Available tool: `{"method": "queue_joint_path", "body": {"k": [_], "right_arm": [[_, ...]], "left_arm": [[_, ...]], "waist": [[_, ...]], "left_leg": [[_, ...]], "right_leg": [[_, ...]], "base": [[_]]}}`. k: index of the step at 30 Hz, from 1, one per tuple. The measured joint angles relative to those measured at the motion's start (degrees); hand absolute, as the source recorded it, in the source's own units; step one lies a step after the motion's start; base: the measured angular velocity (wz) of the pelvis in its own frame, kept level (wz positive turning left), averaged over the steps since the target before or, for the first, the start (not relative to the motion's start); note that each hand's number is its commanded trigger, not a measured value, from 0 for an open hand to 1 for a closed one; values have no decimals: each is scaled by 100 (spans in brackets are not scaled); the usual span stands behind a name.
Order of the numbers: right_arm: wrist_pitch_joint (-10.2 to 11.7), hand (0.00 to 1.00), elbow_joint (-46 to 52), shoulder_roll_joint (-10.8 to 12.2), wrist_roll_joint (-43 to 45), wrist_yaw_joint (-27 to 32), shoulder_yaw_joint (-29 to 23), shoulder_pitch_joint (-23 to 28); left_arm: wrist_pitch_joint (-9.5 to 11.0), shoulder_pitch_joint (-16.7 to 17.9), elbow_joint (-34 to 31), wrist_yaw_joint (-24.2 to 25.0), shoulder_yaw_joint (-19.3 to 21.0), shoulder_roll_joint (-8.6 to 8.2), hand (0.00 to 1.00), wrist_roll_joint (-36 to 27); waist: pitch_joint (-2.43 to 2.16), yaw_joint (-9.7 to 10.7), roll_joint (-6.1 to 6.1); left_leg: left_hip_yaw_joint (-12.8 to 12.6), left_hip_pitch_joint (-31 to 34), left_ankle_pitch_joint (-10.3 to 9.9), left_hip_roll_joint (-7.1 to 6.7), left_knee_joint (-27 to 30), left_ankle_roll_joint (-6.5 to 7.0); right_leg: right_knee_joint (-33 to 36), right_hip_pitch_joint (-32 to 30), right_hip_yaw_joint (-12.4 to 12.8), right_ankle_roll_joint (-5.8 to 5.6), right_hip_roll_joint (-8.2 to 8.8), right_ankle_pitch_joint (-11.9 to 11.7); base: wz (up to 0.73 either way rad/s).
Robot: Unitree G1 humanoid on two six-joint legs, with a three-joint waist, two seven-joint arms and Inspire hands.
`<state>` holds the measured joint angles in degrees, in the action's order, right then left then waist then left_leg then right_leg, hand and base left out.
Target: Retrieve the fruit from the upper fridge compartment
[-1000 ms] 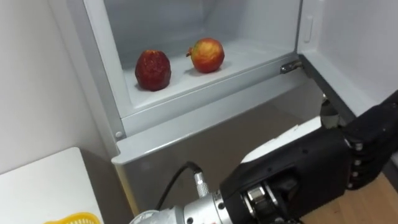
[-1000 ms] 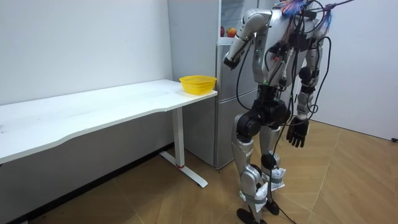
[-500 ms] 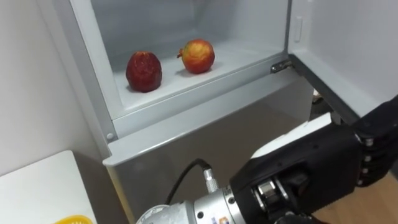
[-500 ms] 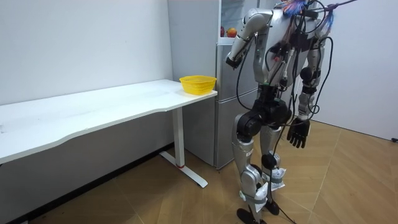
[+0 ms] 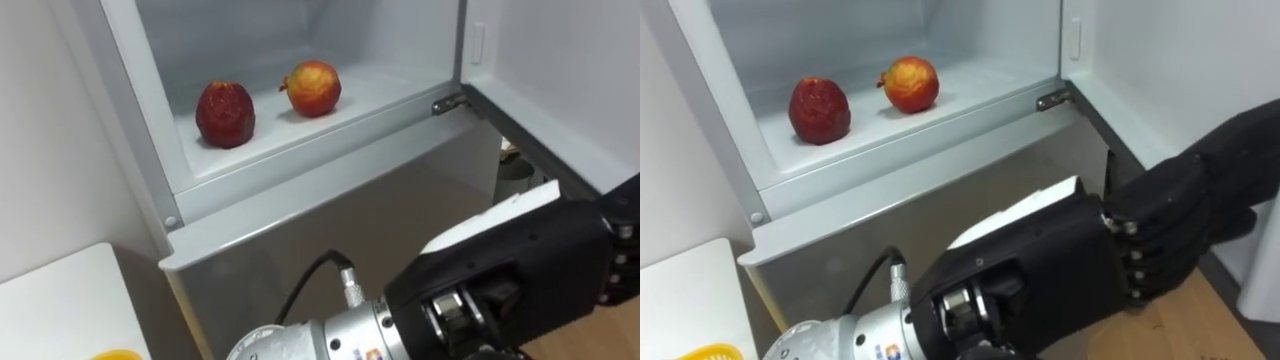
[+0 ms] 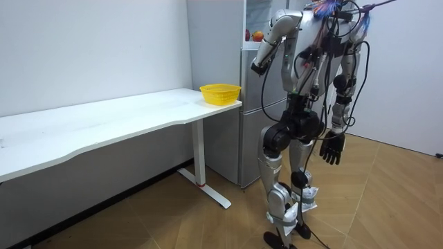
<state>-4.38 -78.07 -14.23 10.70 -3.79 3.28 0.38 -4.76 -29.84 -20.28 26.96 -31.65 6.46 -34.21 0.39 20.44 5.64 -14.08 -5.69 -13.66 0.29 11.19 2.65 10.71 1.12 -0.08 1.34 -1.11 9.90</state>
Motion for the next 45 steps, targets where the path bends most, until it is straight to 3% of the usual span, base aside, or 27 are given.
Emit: {"method": "queue_joint_path", "body": {"k": [9, 12, 17, 21, 27, 29, 32, 37, 39, 41, 44, 45], "right_arm": [[6, 0, -5, -2, -52, 61, 2, -23], [1, 0, 5, -4, -91, 58, -2, -27], [-4, 0, 2, 4, -100, 114, 1, -25], [21, 0, -2, 3, -55, 109, -4, -63], [14, 0, 8, 10, 217, 124, 1, -96], [13, 0, 11, 47, 413, 174, -3, -99], [61, 0, 24, 85, 458, 242, -4, -79], [131, 0, 52, 93, 568, 285, -12, -70], [170, 0, 46, 96, 573, 317, -15, -22], [221, 0, 50, 98, 569, 430, -15, 116], [220, 0, 51, 153, 598, 500, -26, 198], [222, 0, 80, 204, 655, 577, -62, 241]], "left_arm": [[1, 0, 0, -129, 0, 21, 0, 2], [0, 0, -3, -165, 5, 145, 0, 39], [-3, 5, -241, -171, 66, 386, 0, 392], [-3, 55, -420, -180, 573, 610, 0, 402], [4, 560, -896, -396, 1313, 811, 0, 600], [4, 708, -935, -509, 1542, 838, 0, 770], [5, 843, -998, -682, 1816, 870, 0, 817], [15, 859, -1224, -893, 2241, 875, 0, 883], [44, 1034, -1405, -947, 2482, 861, 0, 993], [168, 1198, -1569, -1169, 2757, 856, 0, 1034], [295, 1287, -1577, -1419, 3065, 857, 0, 1256], [327, 1455, -1637, -1571, 3285, 856, 0, 1395]], "waist": [[13, -29, -20], [22, -65, -33], [44, -341, -65], [61, -693, -108], [12, -1095, -242], [-12, -1261, -292], [-42, -1353, -325], [-73, -1605, -304], [-94, -1642, -284], [-122, -1783, -252], [-114, -1908, -259], [-114, -1950, -260]], "left_leg": [[0, -4, 0, 7, -27, 0], [8, -3, 0, 9, -51, 0], [19, 5, 0, 19, -60, 0], [72, 8, 0, 29, -49, 0], [340, 32, 2, 25, -49, -3], [396, 34, 2, 25, -44, -4], [509, 34, 2, 0, -27, -4], [562, 42, 3, -13, -26, -3], [624, 6, 3, -17, -26, -3], [644, 2, 8, -13, -19, -10], [685, -5, 37, -18, -44, -23], [698, -19, 38, -19, -37, -25]], "right_leg": [[-6, 6, -43, 5, -1, -4], [-5, -5, -71, 5, -2, -3], [-6, -6, -167, 11, 14, -7], [-5, -24, -228, 24, 8, -13], [-16, 100, -492, 47, 26, -4], [-24, 131, -601, 49, 34, -2], [-103, 193, -739, 49, 66, -1], [-102, 247, -803, 42, 88, -1], [-108, 307, -828, 40, 86, -2], [-100, 320, -853, 42, 85, -1], [-107, 370, -888, 55, 90, 7], [-108, 389, -903, 62, 90, 21]], "base": [[2], [3], [4], [8], [21], [23], [26], [8], [9], [8], [10], [10]]}}
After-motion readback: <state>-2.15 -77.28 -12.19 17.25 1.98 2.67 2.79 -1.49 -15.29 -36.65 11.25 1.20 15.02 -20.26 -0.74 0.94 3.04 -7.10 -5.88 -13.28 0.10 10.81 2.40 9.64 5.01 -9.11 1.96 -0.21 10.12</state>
